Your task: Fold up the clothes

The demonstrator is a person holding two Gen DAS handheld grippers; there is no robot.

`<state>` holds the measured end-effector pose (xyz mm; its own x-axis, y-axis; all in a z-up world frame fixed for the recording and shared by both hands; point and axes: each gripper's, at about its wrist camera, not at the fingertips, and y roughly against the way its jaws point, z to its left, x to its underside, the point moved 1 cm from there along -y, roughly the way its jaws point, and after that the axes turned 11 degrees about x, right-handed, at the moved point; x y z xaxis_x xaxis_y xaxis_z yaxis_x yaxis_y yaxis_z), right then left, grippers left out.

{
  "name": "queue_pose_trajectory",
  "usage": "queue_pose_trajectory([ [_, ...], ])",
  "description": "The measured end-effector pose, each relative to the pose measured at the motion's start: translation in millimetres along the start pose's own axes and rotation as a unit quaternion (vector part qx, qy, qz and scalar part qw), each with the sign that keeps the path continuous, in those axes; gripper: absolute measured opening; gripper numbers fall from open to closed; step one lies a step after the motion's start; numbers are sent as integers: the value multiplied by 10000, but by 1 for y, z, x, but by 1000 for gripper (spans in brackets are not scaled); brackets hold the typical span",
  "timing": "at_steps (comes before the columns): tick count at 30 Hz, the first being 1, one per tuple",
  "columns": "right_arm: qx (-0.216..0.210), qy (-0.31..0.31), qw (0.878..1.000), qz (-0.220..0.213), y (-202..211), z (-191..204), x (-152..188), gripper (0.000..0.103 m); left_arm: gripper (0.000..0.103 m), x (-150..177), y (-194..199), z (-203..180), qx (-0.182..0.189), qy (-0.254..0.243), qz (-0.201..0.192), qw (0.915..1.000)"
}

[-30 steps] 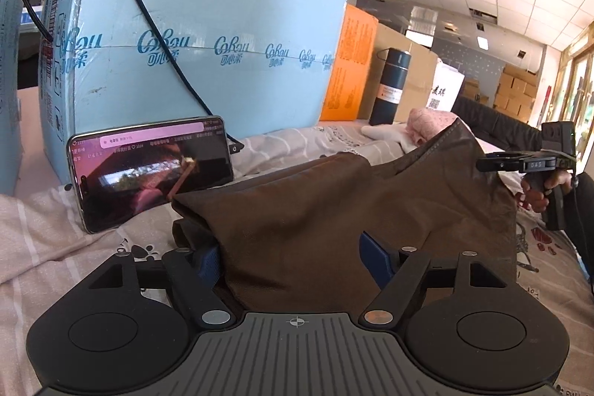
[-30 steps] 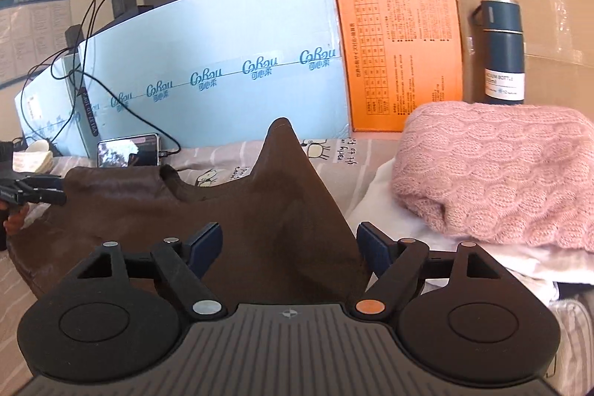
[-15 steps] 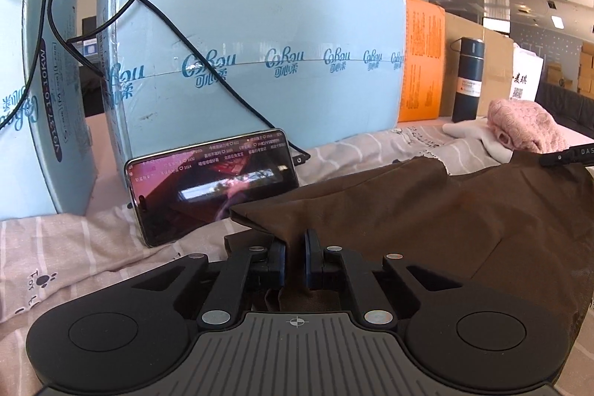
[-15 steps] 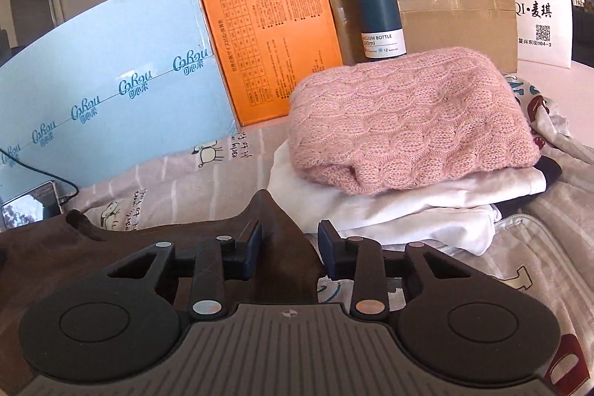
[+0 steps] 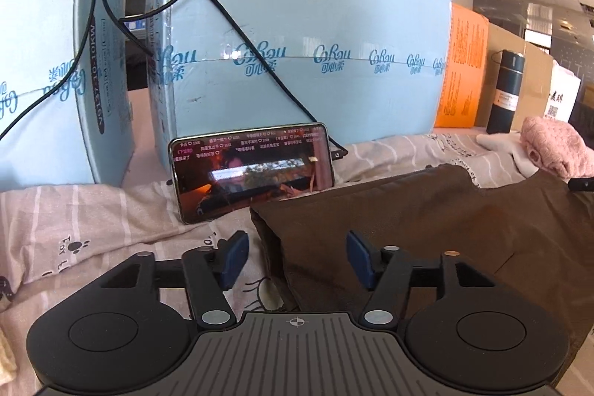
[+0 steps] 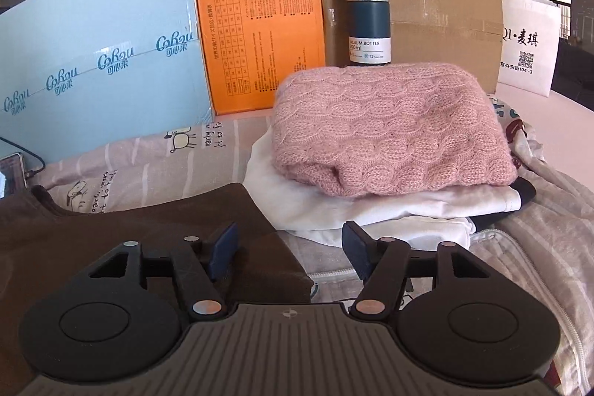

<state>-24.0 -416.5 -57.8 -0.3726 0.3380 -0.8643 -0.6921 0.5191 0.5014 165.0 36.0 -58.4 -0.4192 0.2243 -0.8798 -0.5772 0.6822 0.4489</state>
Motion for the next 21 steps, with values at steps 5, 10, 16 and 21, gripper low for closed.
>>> queue_pose_trajectory([
  [5, -202, -832, 9963, 37, 51, -21, 8, 88, 90, 5, 25, -9, 63, 392, -84, 9992],
  [10, -304, -1265, 9914, 136, 87, -27, 28, 98, 93, 17, 30, -17, 208, 667, 132, 9975],
  [16, -560, -1631, 9827, 678, 100, -28, 44, 101, 95, 34, 28, -27, 116, 539, 442, 9975],
  [21, -859, -2126, 9646, 1301, 89, -33, 54, 101, 95, 46, 26, -30, 29, 513, 624, 9967],
])
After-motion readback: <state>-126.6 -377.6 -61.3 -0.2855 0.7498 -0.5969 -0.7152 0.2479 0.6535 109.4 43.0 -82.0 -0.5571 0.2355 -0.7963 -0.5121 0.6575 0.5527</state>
